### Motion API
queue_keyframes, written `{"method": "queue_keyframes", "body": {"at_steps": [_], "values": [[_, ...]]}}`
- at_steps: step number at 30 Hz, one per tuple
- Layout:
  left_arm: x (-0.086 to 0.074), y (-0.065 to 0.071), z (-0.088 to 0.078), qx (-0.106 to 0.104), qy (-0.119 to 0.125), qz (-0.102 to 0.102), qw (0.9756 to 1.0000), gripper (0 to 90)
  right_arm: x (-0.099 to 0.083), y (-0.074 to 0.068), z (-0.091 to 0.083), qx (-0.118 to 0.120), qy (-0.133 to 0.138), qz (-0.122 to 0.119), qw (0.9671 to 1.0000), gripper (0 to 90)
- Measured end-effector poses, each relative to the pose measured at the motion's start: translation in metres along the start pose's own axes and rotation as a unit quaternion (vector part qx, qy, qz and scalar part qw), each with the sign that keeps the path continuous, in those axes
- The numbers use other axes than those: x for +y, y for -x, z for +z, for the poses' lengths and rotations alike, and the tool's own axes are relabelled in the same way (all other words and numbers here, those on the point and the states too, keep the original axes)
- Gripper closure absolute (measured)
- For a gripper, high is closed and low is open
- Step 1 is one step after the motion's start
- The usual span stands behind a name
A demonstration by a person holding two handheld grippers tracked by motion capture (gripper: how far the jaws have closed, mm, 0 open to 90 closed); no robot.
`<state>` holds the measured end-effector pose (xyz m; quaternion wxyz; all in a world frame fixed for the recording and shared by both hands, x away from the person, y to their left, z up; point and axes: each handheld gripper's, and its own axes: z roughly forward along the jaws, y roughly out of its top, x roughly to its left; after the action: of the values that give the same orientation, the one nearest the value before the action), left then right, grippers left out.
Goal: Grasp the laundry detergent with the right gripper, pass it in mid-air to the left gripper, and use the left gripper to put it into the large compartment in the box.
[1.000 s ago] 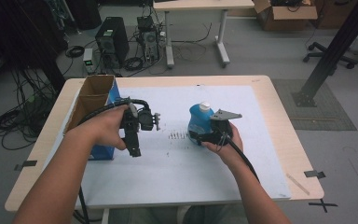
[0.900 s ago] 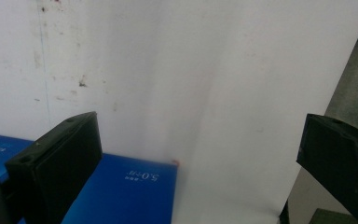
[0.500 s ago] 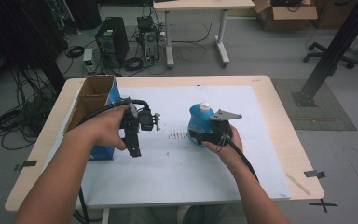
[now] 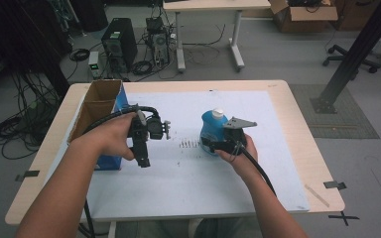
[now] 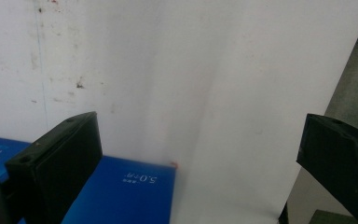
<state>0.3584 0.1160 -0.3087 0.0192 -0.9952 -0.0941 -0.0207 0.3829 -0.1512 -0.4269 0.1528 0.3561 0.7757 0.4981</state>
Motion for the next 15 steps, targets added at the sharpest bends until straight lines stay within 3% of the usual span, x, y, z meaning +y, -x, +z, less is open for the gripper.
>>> {"method": "queue_keyframes", "body": {"at_steps": [8,15], "values": [[0.0001,-0.0001,0.0002,-0.001,-0.001,0.000,1.0000,0.2,-0.0021,0.0015,-0.0014,-0.012,0.006,0.000,0.9999,39.4],[0.0014,0.0003,0.0005,-0.001,-0.004,0.001,1.0000,0.2,-0.0024,0.0012,-0.0011,-0.015,0.007,-0.010,0.9998,40.9]]}}
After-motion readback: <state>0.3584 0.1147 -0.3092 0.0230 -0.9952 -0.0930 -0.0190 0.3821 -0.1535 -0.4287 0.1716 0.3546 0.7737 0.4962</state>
